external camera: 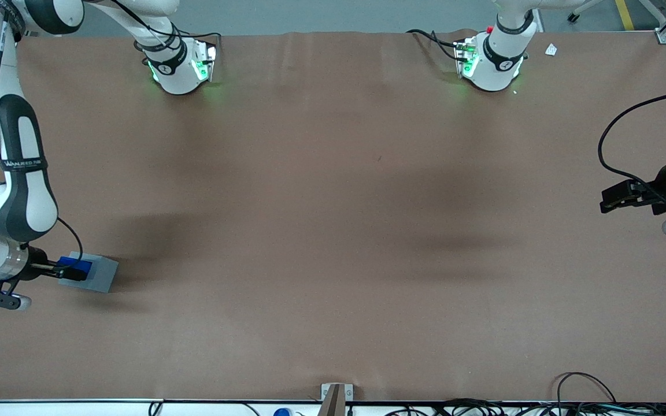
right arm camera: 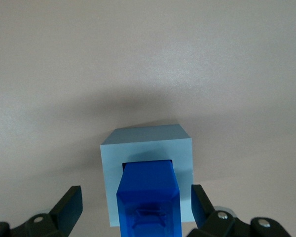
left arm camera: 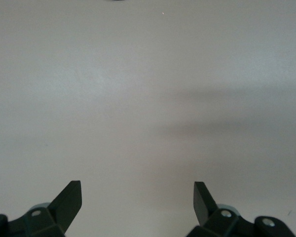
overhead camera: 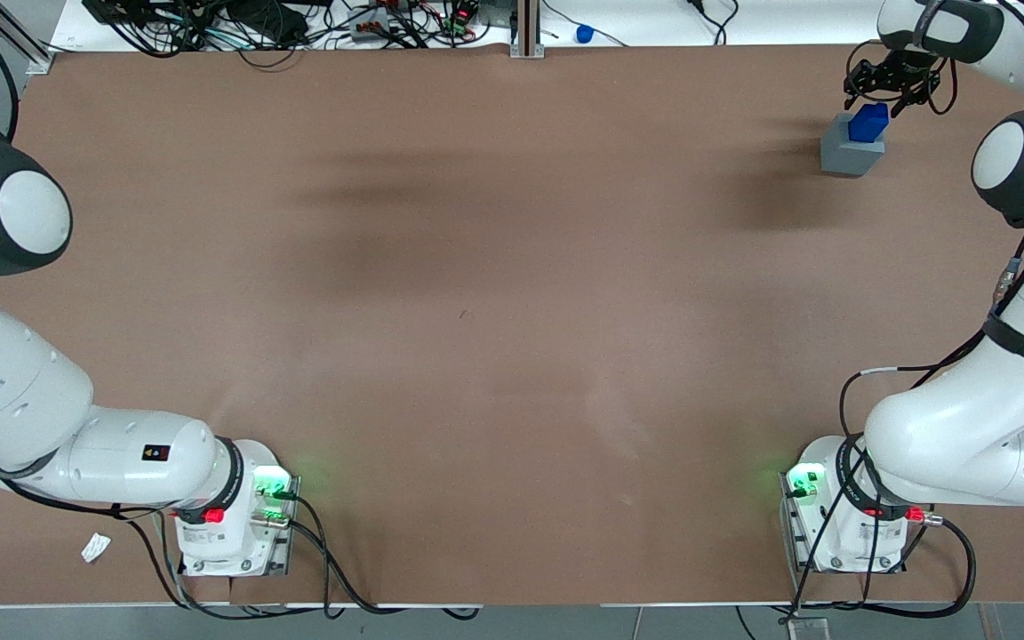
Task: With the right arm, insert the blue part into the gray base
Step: 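Lower the right gripper around the blue part and close it, then lift the blue part up out of the gray base, then carry the blue part beside the gray base and lower it onto the table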
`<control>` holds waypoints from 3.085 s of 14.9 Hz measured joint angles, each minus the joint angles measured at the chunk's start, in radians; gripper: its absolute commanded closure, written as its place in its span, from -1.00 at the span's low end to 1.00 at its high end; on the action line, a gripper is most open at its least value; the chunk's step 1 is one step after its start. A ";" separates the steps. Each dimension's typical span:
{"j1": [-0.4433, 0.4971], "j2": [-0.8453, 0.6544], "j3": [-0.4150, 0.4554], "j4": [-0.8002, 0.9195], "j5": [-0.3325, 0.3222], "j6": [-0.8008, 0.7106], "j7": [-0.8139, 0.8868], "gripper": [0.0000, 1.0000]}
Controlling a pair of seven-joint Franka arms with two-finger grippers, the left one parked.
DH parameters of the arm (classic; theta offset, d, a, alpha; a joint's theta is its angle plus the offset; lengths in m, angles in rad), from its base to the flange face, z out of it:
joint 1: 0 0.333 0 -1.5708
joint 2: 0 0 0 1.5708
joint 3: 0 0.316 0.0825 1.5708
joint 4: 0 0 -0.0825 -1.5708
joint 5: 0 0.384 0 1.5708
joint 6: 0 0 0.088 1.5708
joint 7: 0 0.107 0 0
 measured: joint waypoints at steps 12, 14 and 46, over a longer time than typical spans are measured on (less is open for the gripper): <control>-0.008 0.000 -0.004 0.000 -0.001 -0.004 -0.043 -0.27; -0.008 0.000 -0.004 0.000 -0.001 -0.004 -0.044 -0.02; 0.227 0.063 0.016 0.148 0.009 -0.135 0.064 0.98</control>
